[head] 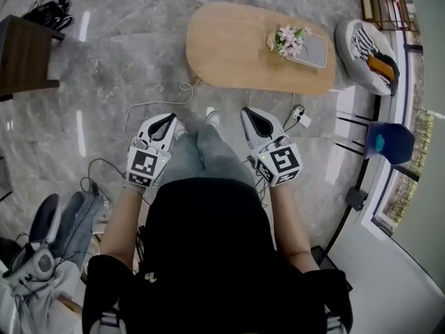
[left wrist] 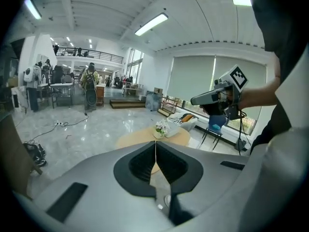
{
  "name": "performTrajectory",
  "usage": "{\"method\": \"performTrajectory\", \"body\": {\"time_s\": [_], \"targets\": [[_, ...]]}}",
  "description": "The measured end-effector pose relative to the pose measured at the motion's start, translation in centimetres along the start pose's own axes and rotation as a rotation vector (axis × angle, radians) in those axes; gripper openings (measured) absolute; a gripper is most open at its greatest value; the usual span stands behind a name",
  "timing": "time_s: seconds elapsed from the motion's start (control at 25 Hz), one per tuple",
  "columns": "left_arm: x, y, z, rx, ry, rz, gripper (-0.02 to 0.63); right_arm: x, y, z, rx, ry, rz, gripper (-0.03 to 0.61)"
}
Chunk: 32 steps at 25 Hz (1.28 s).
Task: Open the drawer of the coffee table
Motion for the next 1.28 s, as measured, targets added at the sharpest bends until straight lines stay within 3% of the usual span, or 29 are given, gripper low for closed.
{"method": "performTrajectory", "body": {"time_s": [0.44, 0.96, 1.08, 1.28], "targets": [[2.3, 6.7, -10.2, 0.109, 0.071, 0.006, 0.012, -4.5, 6.3, -3.9, 0.097, 0.018, -0.036, -0.003], [3.8, 17.1, -20.8, 0.236, 0.077, -0.051, 0.014, -10.0, 14.2, -7.8, 0.143, 0.016, -0.09, -0.003], [4.4, 19.1, -23.0, 0.252, 0.072, -0.044, 0.084, -10.8, 16.1, -8.8, 0.154, 0.011, -0.102, -0.003], [5.7, 22.8, -26.9, 0.289, 0.072, -0.048, 0.112, -12.4, 19.1, -10.4, 0.165, 0.013, -0.125, -0.003]]}}
Point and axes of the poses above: the fingertips, and each gripper's own axes: z backward along the fingers, x to its left, y out of its underside, the point moved 6 cm from there along z, backward along the fingers, and after that the axes turned 4 degrees about z, right-handed, at the moved point
